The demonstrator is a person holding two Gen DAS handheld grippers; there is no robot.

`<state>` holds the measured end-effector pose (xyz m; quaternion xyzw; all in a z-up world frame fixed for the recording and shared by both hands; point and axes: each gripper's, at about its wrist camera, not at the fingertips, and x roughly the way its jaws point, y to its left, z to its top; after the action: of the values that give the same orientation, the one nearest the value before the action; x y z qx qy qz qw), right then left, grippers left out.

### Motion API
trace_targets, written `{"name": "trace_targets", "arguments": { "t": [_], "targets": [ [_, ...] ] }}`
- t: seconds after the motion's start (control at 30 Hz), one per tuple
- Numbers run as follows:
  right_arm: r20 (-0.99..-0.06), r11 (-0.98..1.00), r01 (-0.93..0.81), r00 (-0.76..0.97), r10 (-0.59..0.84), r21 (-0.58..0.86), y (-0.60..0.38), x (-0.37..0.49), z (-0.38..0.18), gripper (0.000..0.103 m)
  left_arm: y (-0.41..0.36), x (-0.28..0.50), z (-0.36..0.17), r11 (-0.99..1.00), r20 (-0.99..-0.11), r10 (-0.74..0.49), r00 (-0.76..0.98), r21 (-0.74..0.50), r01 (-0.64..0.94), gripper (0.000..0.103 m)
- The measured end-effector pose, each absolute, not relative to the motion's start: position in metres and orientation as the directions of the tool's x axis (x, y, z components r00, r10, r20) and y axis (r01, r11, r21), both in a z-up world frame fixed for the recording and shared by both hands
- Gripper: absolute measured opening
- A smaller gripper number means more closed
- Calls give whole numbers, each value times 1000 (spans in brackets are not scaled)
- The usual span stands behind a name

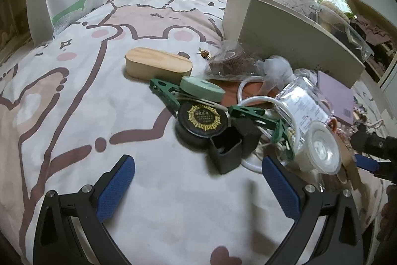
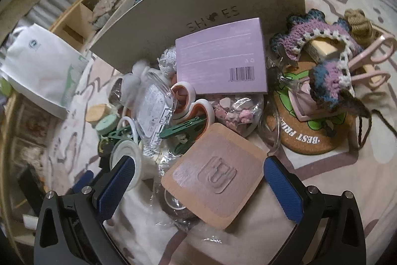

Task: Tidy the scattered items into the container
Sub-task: 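Reach the left tool toward a black square holder while the right tool reaches the brown wooden pad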

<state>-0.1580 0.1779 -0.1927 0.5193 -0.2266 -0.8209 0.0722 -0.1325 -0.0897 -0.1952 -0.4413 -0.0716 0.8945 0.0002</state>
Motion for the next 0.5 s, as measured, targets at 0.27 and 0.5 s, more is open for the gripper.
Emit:
{"name": "trace_targets", "arguments": {
  "t": [0.27,0.5],
  "targets": [
    [-837,-921,-122,-474,-273,370,179,-144,-209,103,-88,-139,-204,-996,-792,-68,-607,18,88,103],
    [-813,-937,-90,-529,-242,337,179,-130,-209,103,-98,-138,-206,-996,-782,-85,-618,52,72,103]
  ]
}}
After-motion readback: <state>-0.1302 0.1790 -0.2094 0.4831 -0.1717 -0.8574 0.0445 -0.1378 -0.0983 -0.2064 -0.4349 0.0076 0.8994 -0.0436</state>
